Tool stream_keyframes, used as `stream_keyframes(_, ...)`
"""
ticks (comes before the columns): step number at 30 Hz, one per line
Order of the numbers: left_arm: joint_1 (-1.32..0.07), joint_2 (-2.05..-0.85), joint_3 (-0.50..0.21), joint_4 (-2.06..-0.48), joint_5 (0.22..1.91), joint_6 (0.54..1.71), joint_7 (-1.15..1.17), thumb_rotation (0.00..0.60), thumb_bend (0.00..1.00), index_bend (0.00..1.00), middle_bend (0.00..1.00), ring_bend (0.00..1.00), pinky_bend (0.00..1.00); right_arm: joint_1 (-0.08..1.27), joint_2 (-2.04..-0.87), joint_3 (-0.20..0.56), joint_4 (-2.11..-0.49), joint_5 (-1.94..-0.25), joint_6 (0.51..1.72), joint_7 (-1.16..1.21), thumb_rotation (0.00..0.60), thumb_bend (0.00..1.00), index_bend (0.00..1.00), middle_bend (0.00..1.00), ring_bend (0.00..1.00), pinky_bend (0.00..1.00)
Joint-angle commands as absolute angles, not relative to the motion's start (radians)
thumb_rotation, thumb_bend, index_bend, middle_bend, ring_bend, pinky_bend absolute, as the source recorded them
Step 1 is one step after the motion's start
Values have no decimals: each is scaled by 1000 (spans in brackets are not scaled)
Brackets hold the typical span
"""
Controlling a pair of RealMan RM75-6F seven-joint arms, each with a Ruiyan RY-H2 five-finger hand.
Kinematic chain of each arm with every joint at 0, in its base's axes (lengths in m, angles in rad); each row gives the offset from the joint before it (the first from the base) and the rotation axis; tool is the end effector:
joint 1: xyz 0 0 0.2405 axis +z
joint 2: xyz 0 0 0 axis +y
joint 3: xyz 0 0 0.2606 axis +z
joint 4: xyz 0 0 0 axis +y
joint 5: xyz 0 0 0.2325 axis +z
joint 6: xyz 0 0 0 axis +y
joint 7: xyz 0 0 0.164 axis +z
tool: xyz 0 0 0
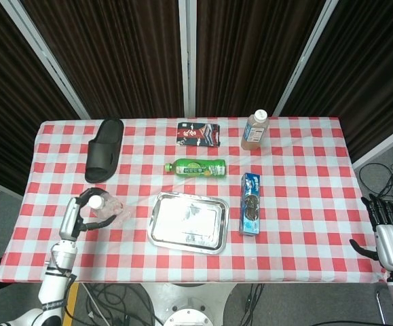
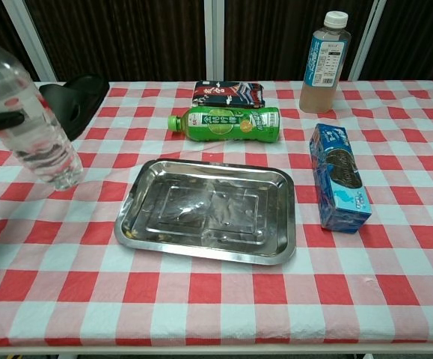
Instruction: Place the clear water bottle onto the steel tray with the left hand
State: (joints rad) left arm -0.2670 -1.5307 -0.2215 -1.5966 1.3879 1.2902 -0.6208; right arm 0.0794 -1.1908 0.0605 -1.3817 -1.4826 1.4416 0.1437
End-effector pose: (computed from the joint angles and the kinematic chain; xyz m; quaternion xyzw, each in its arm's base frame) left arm -0.2250 0.2817 0.0143 -0.3556 -0.6353 -0.6275 0.2761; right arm -0.3717 -0.2067 0.1407 0.5861 -0.3992 0.3722 0.5988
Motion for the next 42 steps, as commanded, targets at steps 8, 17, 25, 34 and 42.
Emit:
stream_keyframes(8, -348, -1427, -328, -1748, 1316, 1244, -496, 600, 251, 558, 601, 469, 493, 72, -1182, 59, -1396, -1494, 1461, 142, 600, 110, 0, 0, 0, 0)
stream_keyframes(17, -422, -1514, -360, -1630, 1225, 1158, -496, 600, 256, 554, 601, 473, 493, 73, -1183, 61, -1394, -1489, 1455, 144, 600, 111, 0, 0, 0, 0)
stream_keyframes(25, -481, -1557, -368, -1623, 1141, 1113, -439, 600, 258, 545, 601, 473, 498, 73, -1182, 64, -1390, -1481, 1451, 148, 600, 110, 0, 0, 0, 0)
stream_keyframes(34, -507, -1587, -333, -1509, 1198, 1094, -424, 600, 263, 544, 601, 473, 495, 77, -1185, 65, -1383, -1477, 1442, 151, 600, 110, 0, 0, 0, 0)
stream_keyframes(42, -581, -1552, -401, -1587, 1167, 1049, -373, 600, 264, 544, 601, 473, 495, 76, -1181, 66, -1388, -1477, 1446, 152, 600, 110, 0, 0, 0, 0)
